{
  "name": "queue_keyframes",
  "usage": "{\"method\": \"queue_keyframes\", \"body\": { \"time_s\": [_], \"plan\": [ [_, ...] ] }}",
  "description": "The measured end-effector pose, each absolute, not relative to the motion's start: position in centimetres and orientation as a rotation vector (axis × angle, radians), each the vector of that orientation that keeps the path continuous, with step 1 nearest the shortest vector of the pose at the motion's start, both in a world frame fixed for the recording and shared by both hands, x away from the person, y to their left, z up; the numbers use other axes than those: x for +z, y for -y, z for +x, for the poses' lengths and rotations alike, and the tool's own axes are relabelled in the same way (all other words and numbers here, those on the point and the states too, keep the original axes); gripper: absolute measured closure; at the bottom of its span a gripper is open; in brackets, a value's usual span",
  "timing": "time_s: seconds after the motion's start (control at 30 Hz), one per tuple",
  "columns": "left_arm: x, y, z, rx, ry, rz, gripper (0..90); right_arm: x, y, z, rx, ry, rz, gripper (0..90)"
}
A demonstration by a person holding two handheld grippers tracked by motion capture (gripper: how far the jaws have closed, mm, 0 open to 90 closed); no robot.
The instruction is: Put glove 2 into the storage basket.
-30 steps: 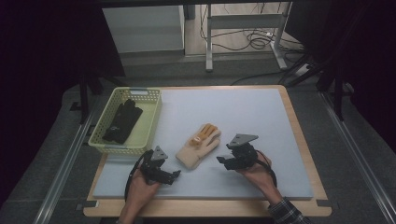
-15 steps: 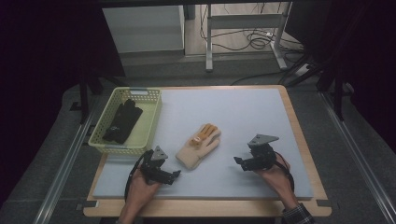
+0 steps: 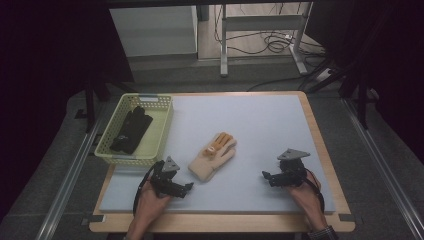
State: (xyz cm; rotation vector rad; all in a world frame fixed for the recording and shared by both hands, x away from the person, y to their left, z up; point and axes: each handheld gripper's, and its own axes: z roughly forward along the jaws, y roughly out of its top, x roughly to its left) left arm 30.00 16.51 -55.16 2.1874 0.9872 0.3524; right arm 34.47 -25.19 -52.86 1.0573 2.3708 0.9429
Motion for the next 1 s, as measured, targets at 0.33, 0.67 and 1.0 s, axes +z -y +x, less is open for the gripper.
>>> {"method": "queue_keyframes", "body": {
  "time_s": [0.33,0.67,1.0],
  "plan": [
    [-55.1,-16.5,30.0,0.35,-0.987,2.188,1.5,-53.2,25.5,34.5,0.964,-2.358,1.09,8.6],
    [-54.7,-16.3,29.9,0.342,-0.964,2.207,1.3,-53.2,25.5,34.4,0.961,-2.355,1.084,8.6],
    [-52.3,-15.1,30.6,0.265,-0.936,2.151,0.0,-53.2,25.5,34.4,0.961,-2.354,1.083,8.6]
  ]
}}
